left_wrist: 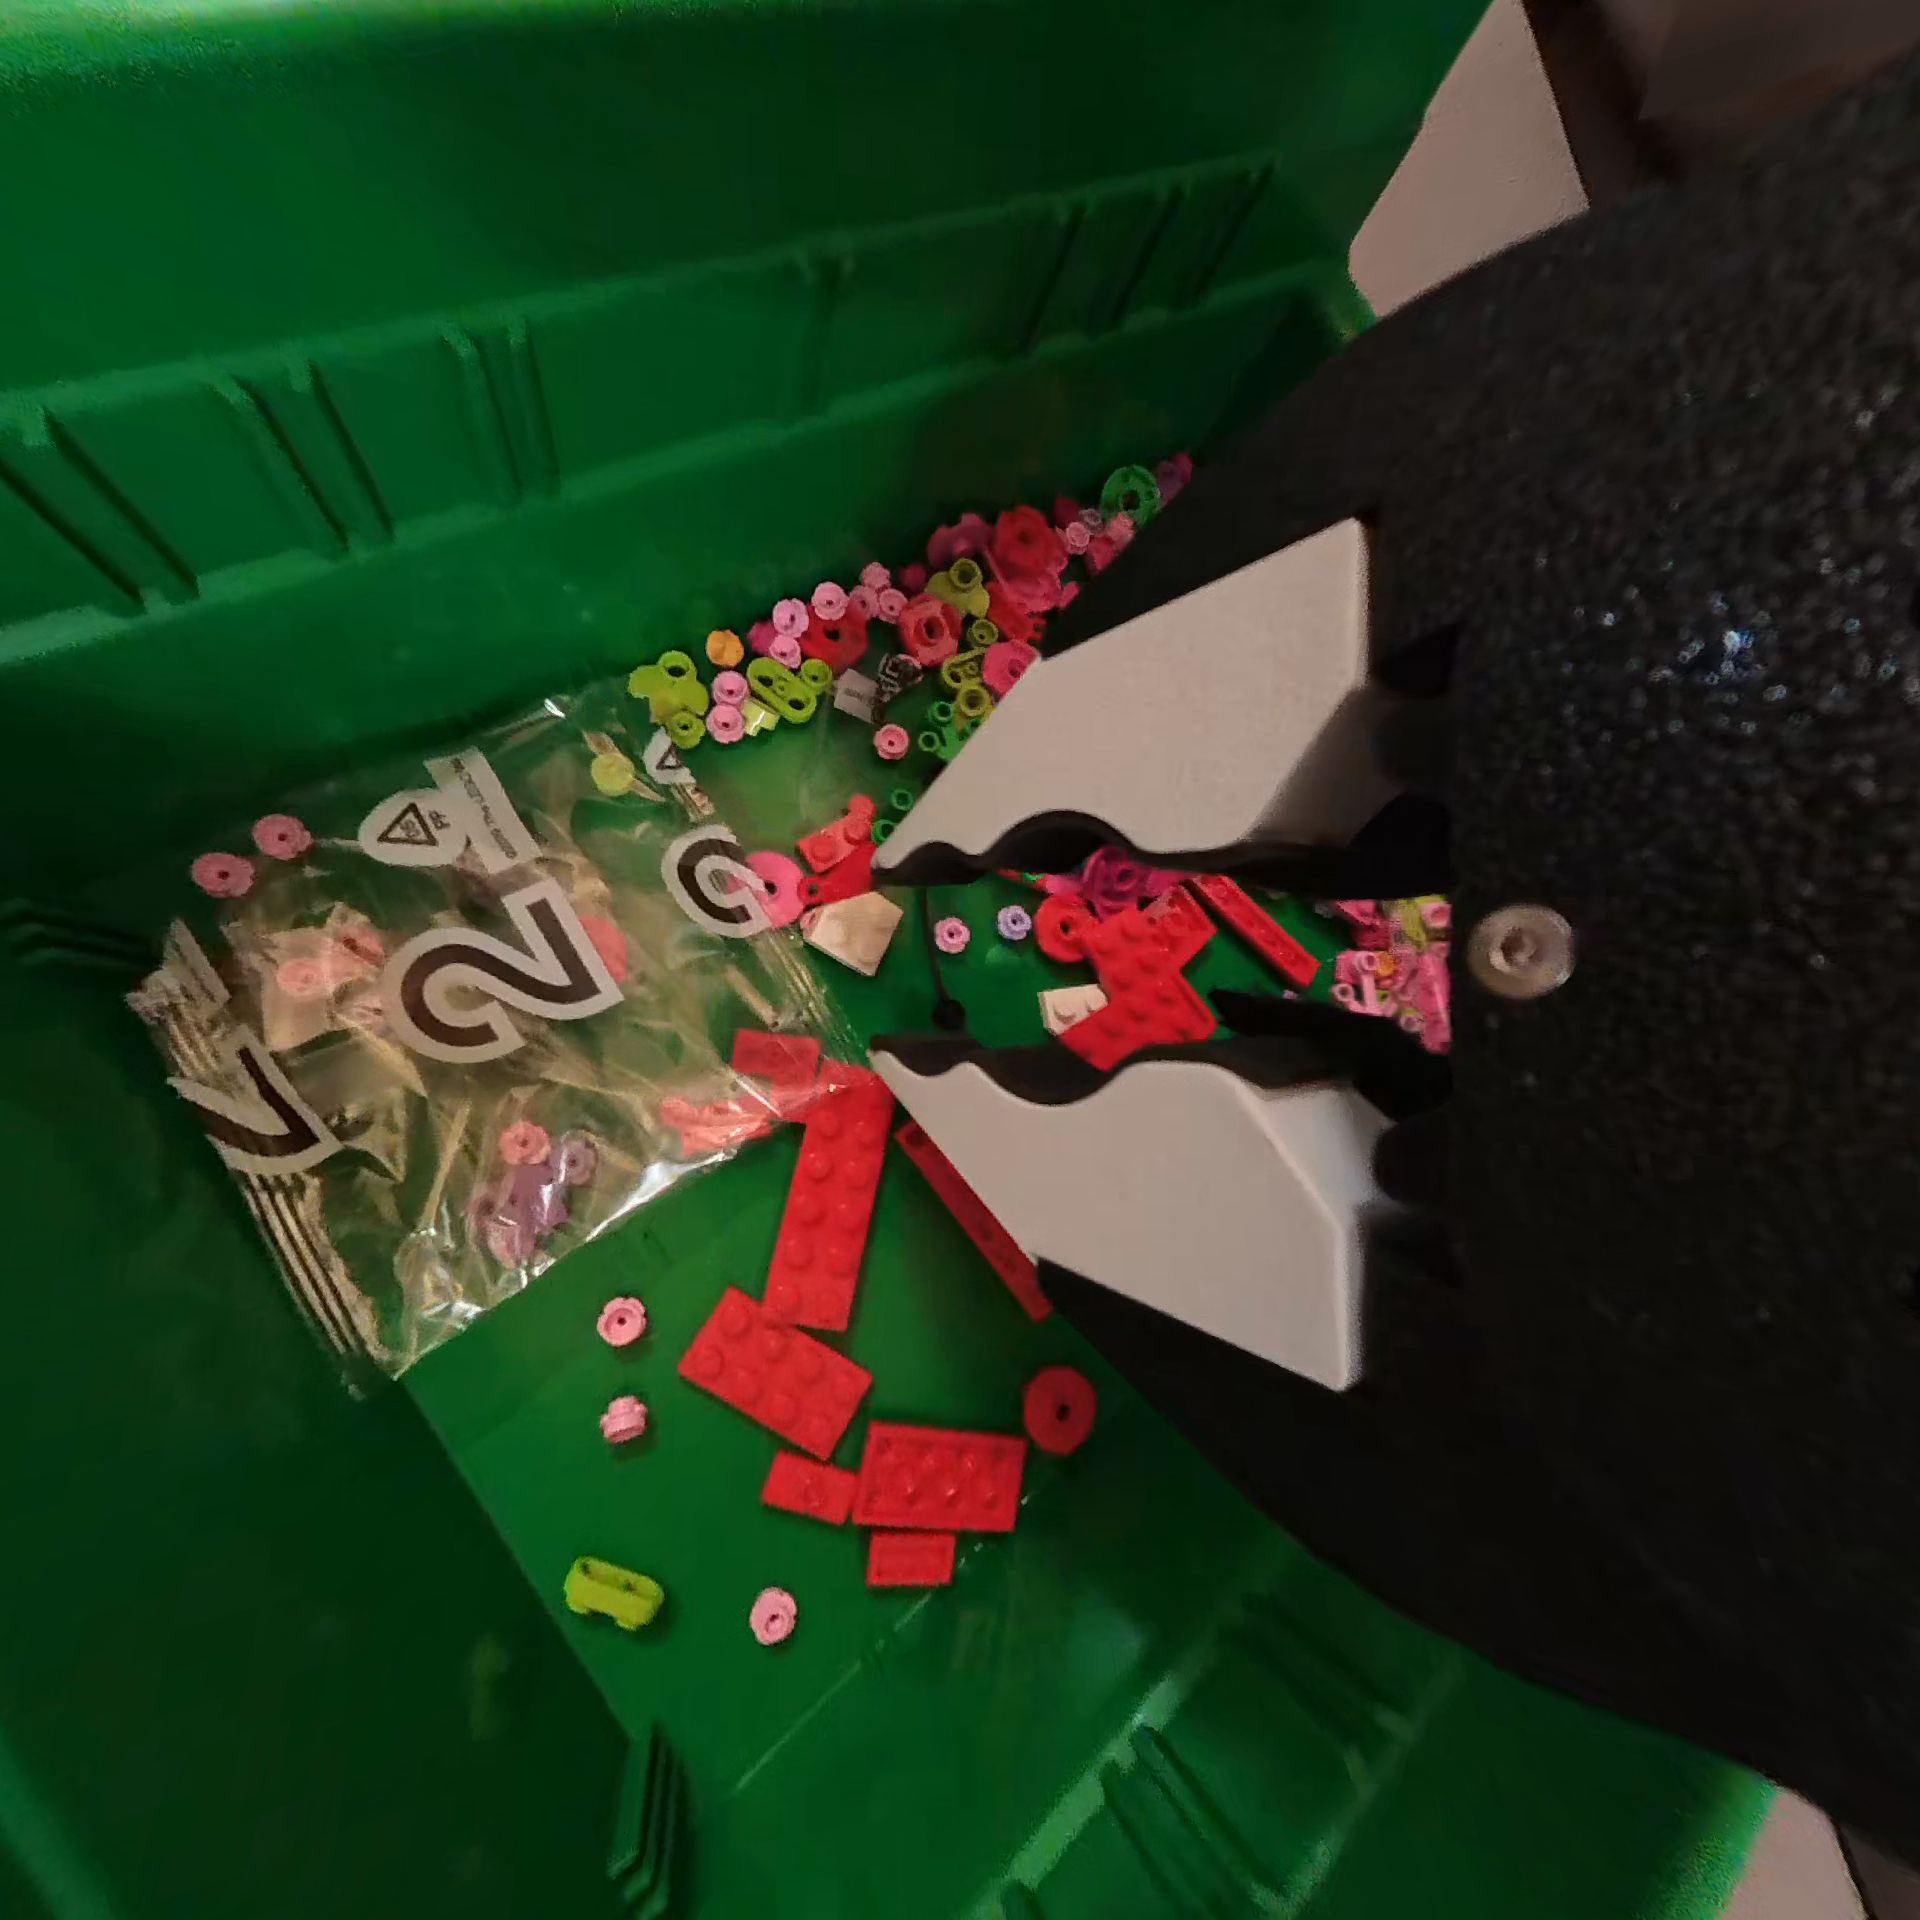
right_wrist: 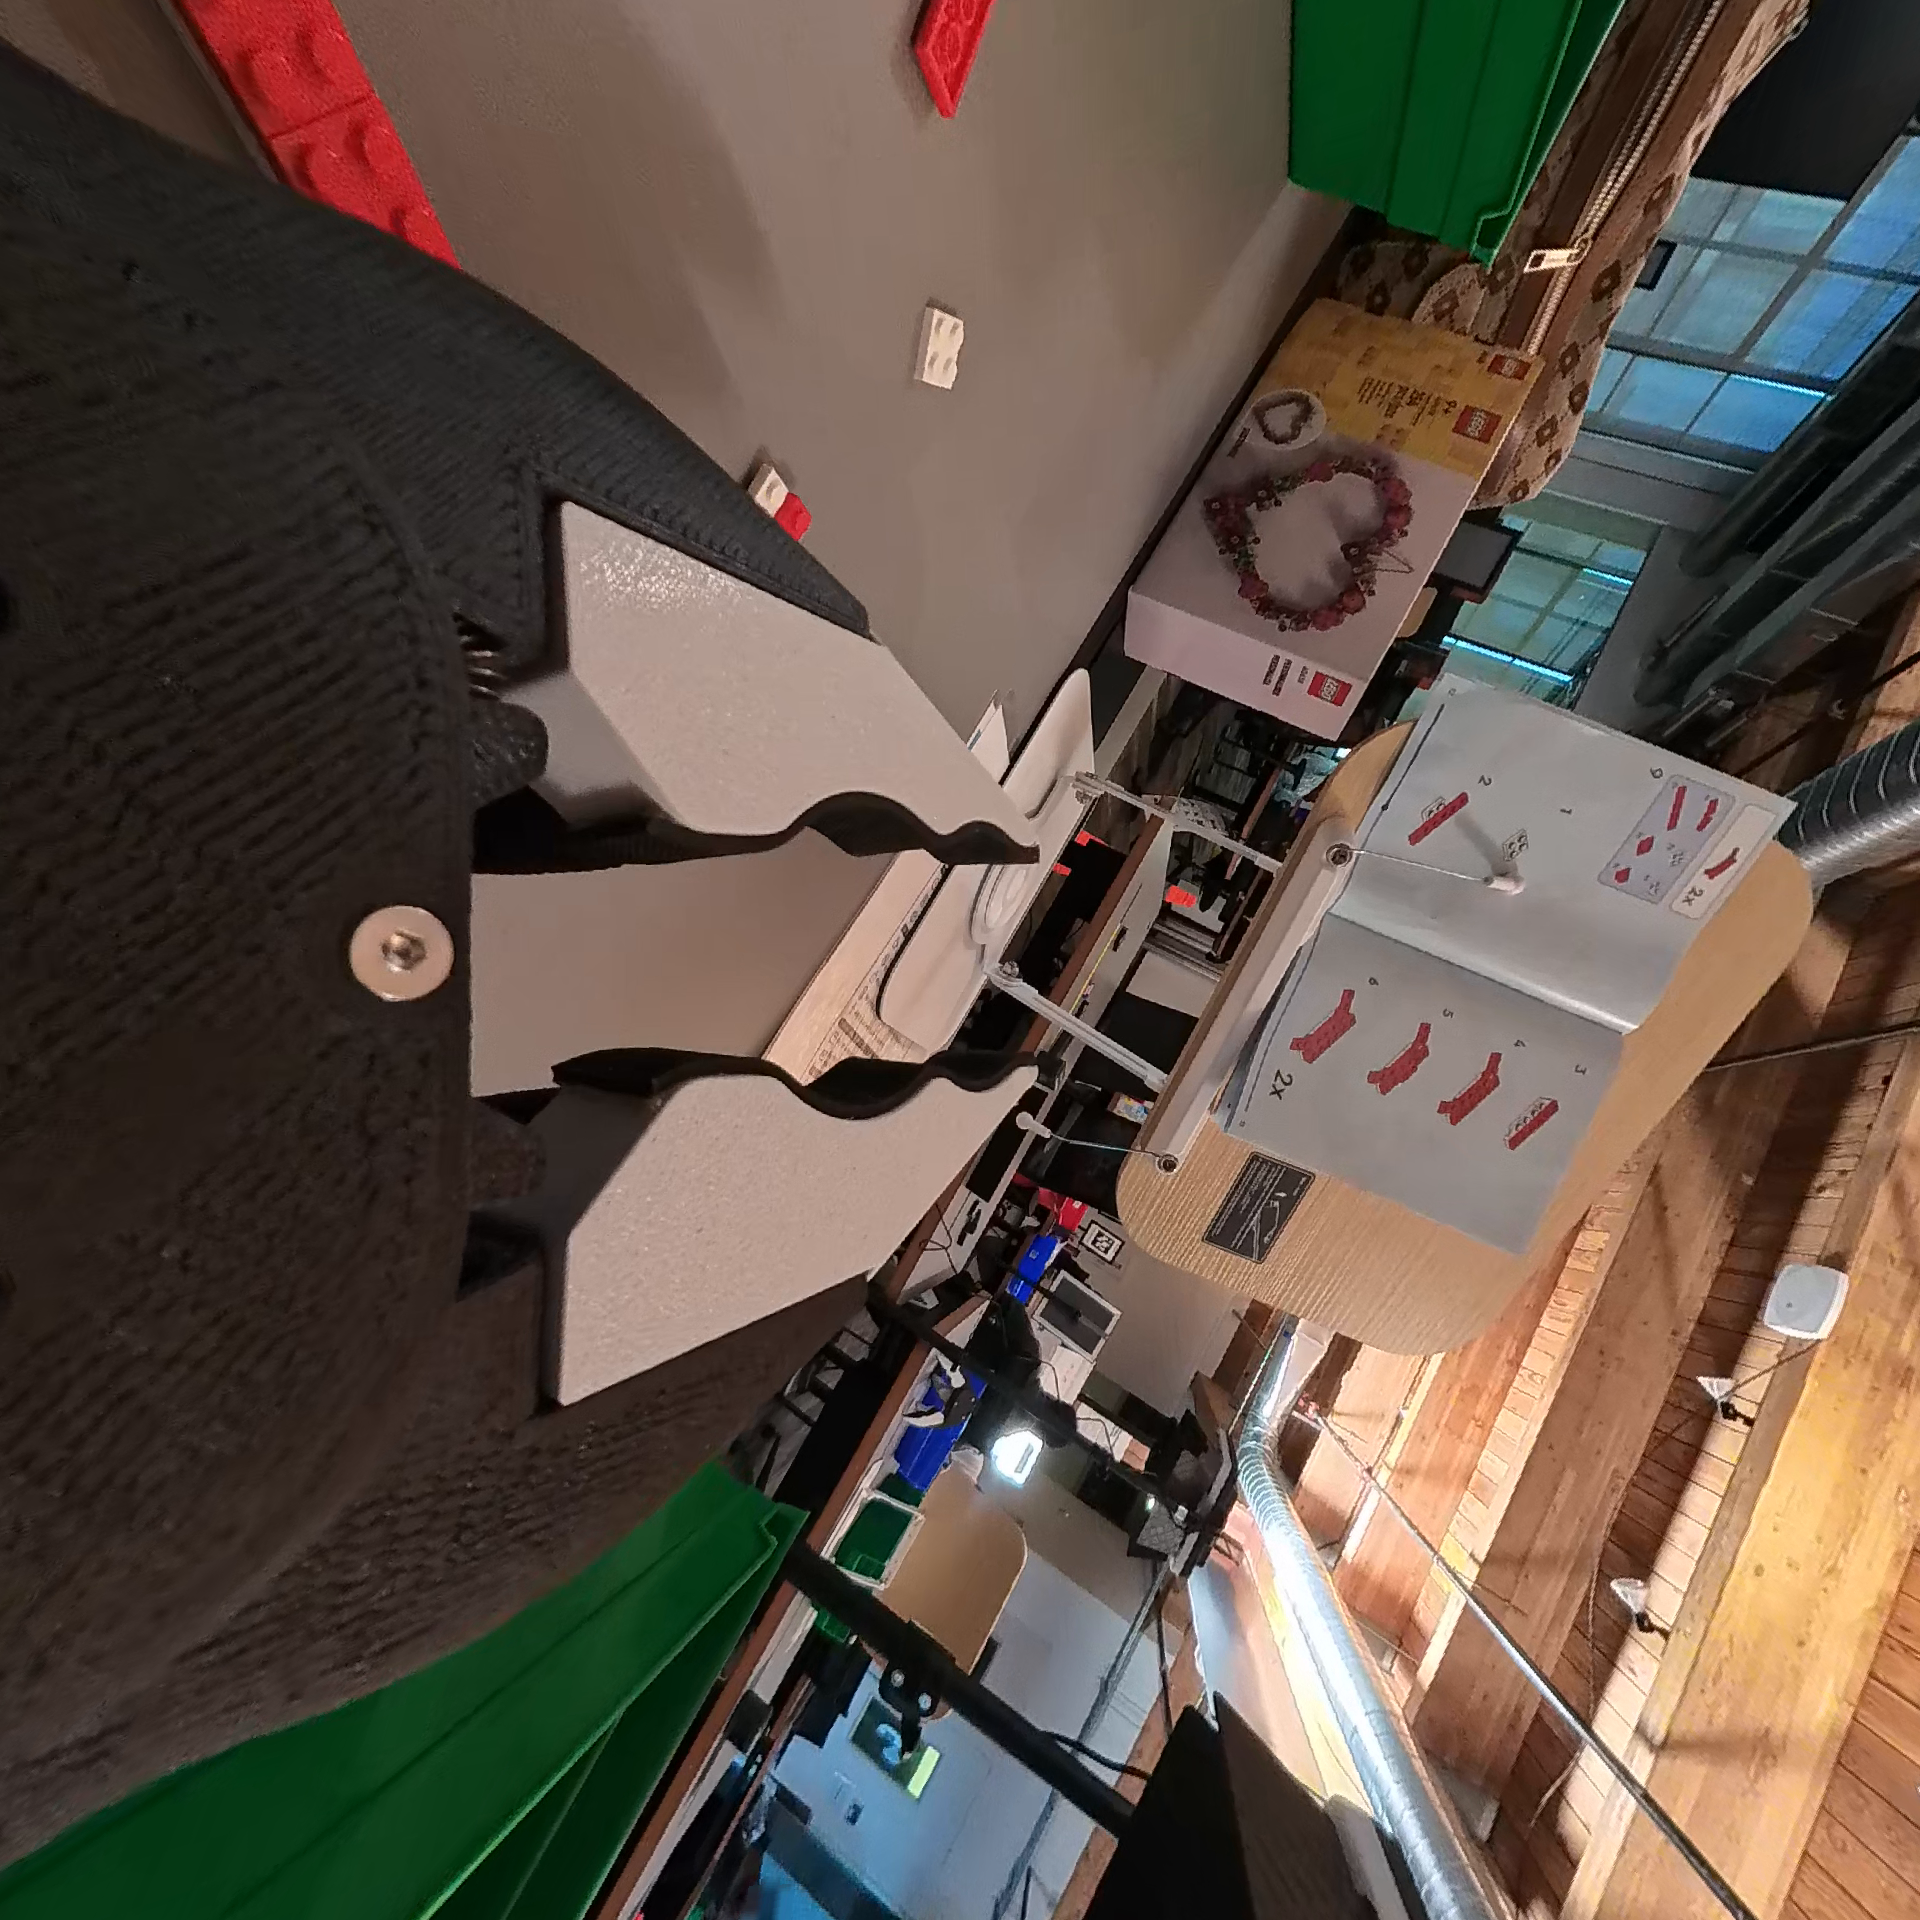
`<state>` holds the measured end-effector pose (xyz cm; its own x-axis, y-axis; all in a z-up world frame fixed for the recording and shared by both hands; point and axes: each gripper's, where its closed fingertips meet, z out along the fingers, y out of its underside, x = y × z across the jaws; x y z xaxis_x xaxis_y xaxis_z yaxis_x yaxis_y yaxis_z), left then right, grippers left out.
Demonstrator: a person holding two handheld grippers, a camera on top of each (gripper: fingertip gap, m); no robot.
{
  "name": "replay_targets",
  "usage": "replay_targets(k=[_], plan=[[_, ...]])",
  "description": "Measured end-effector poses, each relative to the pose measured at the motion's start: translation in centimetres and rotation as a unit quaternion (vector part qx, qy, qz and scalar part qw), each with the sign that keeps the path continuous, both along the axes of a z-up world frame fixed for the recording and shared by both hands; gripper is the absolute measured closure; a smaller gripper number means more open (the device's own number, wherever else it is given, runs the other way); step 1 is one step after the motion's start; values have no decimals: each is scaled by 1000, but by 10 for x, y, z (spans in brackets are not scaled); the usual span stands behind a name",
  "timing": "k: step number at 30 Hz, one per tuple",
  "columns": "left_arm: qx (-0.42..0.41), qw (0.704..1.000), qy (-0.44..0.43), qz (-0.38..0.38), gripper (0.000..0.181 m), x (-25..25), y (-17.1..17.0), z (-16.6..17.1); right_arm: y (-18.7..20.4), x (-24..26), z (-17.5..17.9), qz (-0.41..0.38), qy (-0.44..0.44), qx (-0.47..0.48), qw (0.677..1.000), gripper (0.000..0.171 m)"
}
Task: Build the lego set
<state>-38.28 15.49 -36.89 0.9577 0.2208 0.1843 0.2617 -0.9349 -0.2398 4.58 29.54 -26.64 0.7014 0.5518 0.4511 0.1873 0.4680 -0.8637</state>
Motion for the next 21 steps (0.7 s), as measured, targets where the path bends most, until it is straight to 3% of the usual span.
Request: replay_targets(k=[15,21], plan=[[-13,999,24,-27,167,4,-1,-13,0,-2,-1,2,-4,1,1000,136],[40,997,24,-60,167,19,1,20,0,-2,-1,3,-4,1,1000,136]])
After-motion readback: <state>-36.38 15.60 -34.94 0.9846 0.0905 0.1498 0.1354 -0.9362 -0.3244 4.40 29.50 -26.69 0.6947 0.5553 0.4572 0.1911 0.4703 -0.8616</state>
